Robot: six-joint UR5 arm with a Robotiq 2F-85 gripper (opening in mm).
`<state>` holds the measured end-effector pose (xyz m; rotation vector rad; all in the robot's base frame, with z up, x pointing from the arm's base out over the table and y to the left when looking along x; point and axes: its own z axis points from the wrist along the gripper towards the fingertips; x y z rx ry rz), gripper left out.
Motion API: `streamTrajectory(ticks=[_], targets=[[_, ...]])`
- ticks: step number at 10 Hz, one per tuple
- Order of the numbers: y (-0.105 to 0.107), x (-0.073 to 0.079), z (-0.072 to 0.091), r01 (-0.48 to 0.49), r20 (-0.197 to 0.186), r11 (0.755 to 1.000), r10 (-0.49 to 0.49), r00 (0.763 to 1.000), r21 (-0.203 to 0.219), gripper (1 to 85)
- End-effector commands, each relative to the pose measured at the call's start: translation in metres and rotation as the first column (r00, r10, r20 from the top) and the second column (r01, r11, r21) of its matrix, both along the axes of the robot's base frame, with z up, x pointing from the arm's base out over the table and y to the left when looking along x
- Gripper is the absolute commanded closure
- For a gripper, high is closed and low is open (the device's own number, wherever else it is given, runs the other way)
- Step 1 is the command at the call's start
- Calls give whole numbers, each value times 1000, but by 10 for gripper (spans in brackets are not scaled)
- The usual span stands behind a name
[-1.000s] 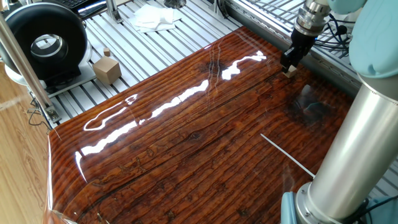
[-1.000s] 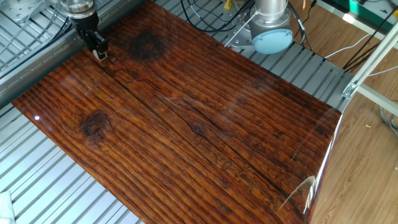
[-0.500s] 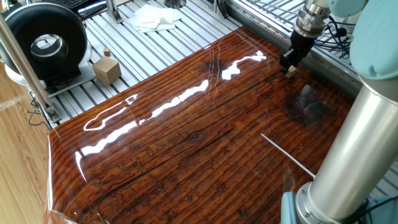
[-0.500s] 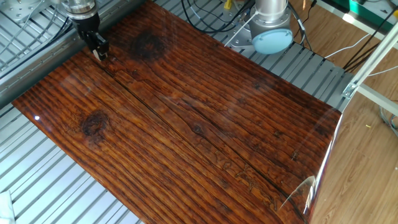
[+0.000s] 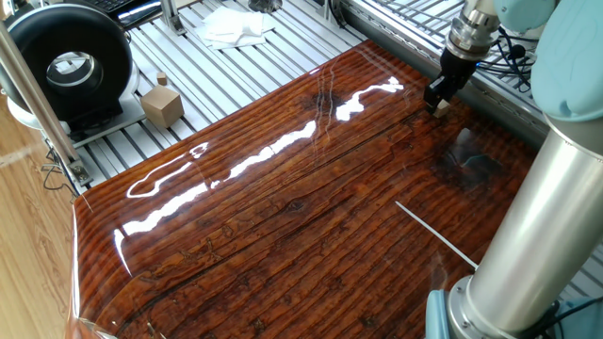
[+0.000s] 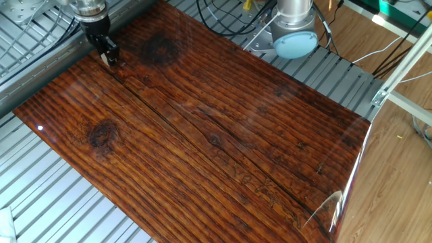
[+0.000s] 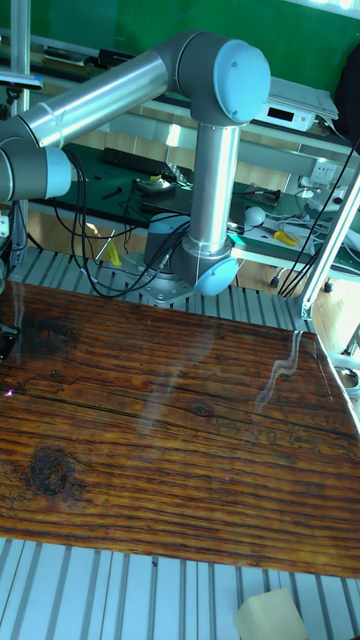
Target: Hold a small block with the gripper and sweep it from left to right on the table
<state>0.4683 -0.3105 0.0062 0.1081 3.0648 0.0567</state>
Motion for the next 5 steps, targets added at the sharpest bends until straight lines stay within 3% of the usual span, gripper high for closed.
streamTrajectory(ticks=[1, 5], targets=[[0, -1, 0, 11, 3, 1000, -11, 1000, 6, 437], [-1, -5, -1, 12, -5, 1000, -12, 1000, 9, 443]])
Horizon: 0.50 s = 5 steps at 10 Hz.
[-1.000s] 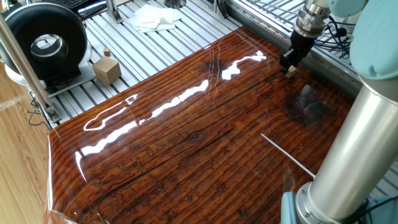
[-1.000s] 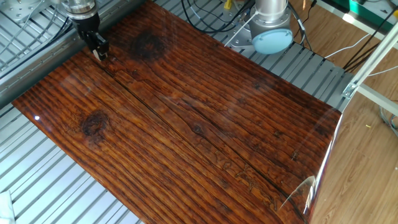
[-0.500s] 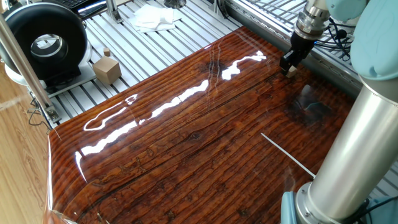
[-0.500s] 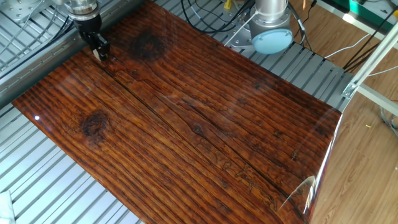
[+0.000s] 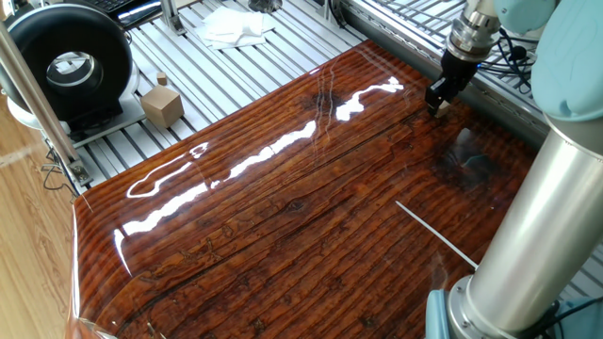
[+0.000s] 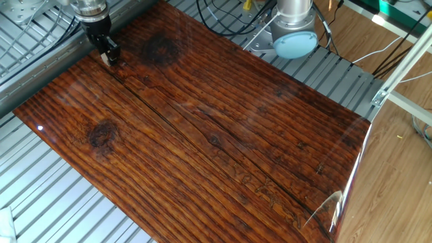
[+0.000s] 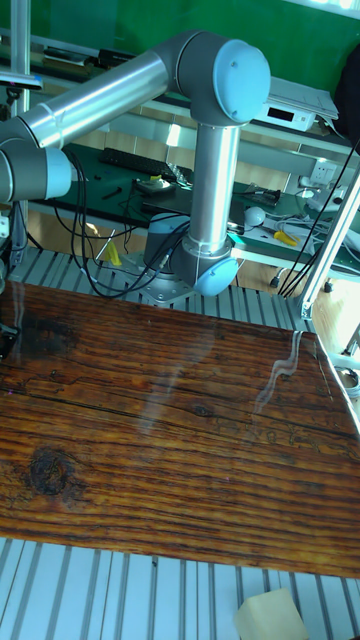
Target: Hold a small block with the gripper and sweep it from left to right on the table
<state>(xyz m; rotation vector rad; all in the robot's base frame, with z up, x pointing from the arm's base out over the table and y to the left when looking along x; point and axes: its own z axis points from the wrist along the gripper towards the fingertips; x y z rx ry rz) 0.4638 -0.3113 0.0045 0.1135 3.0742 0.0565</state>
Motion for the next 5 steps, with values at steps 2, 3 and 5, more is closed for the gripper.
streamTrajectory(ticks=[2, 3, 5], targets=[[0, 0, 1, 9, 4, 1000, -9, 1000, 9, 443], [1, 1, 1, 9, 7, 1000, -9, 1000, 10, 447], [1, 1, 1, 11, 7, 1000, -11, 1000, 13, 450]])
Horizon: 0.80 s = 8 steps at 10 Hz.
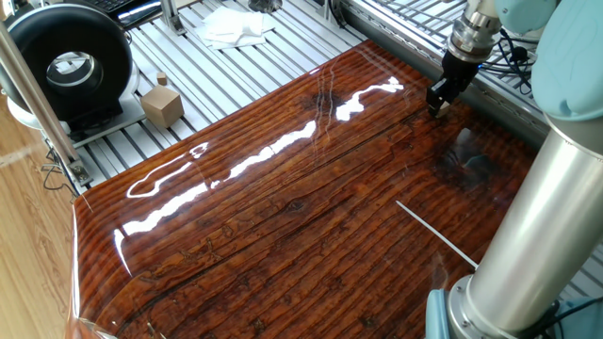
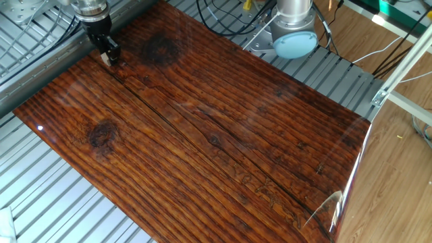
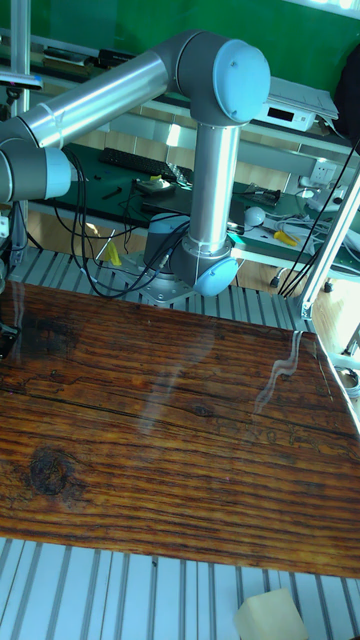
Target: Hold a small block with the gripper and sweep it from left to right on the table
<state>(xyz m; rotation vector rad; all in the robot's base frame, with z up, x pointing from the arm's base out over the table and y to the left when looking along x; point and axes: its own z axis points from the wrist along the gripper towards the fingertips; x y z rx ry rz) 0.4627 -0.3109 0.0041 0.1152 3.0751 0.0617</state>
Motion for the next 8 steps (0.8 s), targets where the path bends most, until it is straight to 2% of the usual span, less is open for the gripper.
streamTrajectory(ticks=[1, 8], targets=[[1, 2, 1, 11, 10, 1000, -11, 1000, 9, 460], [0, 1, 1, 29, 5, 1000, -29, 1000, 8, 610]])
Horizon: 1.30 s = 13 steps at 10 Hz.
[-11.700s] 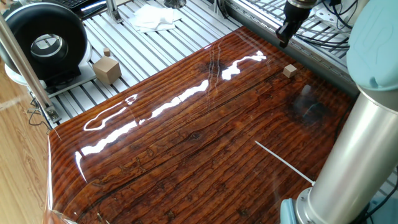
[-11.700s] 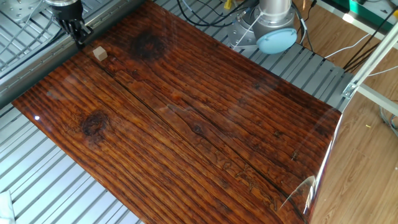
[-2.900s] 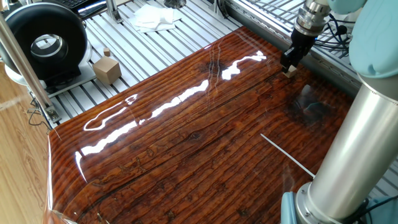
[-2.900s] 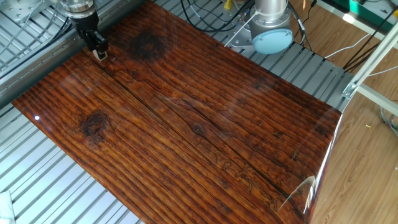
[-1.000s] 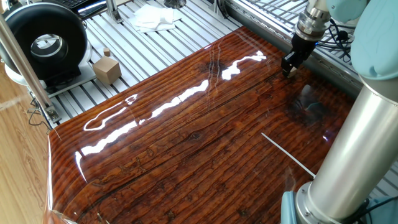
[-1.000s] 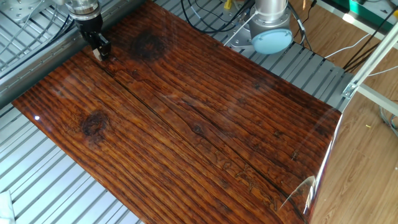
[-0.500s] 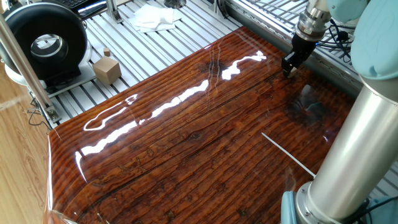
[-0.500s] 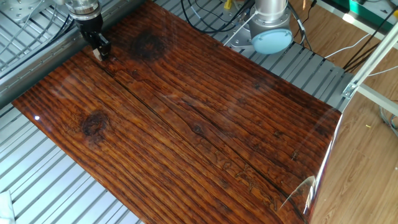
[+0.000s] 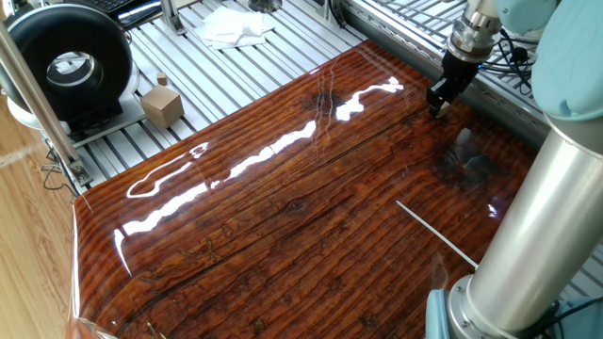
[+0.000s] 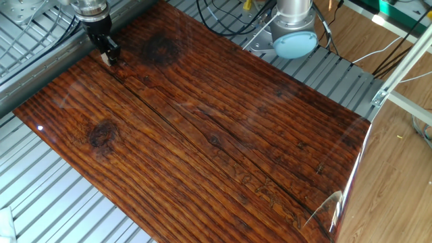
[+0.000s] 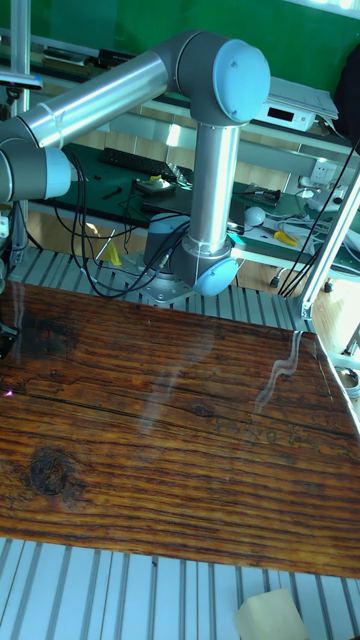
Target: Hold a small block with the gripper and sweep it from left to right on the table
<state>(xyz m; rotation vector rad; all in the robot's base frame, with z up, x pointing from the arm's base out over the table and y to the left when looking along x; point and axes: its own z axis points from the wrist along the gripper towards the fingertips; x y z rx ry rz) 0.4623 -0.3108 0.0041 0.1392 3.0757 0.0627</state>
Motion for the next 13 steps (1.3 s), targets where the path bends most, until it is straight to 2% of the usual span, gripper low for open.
streamTrajectory(ticks=[1, 6, 8, 13], targets=[[0, 1, 1, 20, 2, 1000, -20, 1000, 7, 617], [-3, -1, 1, 38, -5, 999, -38, 999, -6, 673], [-6, -1, 1, 62, -7, 998, -63, 998, -20, 760], [-5, 0, 1, 66, -6, 998, -66, 998, -18, 780]])
